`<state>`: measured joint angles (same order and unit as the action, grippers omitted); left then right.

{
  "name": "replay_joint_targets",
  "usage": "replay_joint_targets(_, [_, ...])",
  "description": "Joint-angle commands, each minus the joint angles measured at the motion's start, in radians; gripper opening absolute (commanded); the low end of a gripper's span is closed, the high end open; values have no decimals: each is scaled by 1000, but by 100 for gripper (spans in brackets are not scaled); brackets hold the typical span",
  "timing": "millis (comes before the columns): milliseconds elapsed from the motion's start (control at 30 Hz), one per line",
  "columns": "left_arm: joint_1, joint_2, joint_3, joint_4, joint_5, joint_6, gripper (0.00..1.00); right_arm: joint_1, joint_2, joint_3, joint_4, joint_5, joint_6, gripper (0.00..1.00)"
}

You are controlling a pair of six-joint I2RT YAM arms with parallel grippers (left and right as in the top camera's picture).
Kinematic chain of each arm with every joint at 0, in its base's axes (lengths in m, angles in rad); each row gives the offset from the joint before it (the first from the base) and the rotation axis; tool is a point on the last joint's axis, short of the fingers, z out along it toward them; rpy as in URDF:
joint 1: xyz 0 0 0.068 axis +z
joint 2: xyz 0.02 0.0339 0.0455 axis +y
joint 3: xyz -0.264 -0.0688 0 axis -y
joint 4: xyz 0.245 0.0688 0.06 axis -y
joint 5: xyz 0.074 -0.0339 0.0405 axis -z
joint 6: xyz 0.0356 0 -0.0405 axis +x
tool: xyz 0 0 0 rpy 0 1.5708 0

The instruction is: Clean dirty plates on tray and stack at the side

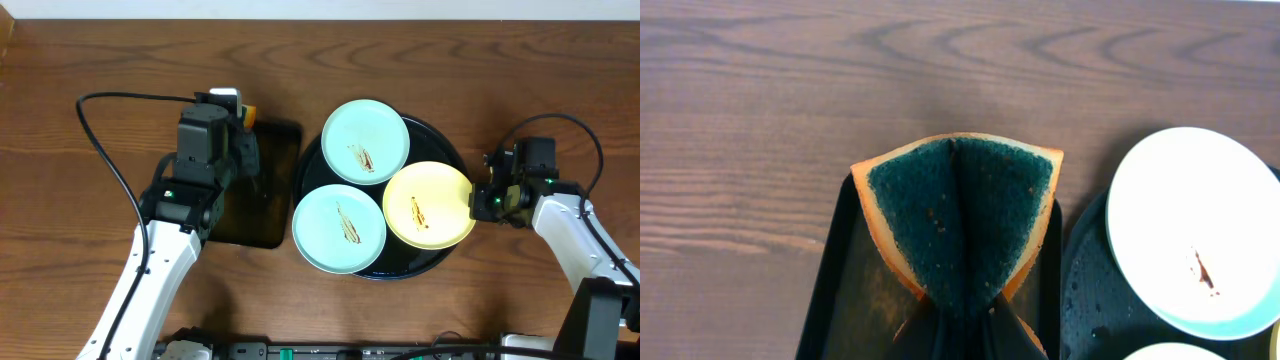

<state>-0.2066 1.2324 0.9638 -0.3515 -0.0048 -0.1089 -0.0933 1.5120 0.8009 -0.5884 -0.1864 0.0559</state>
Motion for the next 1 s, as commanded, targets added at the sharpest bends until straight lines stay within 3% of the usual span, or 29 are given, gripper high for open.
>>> replay_joint_targets(0, [-2, -13, 18, 27, -15, -8, 8, -5, 7, -10, 2, 2, -5, 16])
replay_joint_targets(133, [-2, -13, 18, 36, -16, -8, 8, -5, 7, -11, 2, 2, -4, 31])
replay_joint_targets(267, [-2, -13, 18, 40, -39, -5, 8, -4, 7, -11, 1, -6, -1, 36])
replay_joint_targets(600, [-2, -13, 18, 40, -64, -5, 8, -4, 7, -12, 2, -6, 18, 36])
replay_joint_targets(767, [-2, -13, 18, 39, -64, -5, 8, -2, 7, -12, 0, -6, 19, 30])
replay_joint_targets(967, [-2, -13, 18, 20, -64, -5, 8, -2, 7, -28, 6, -5, 35, 29])
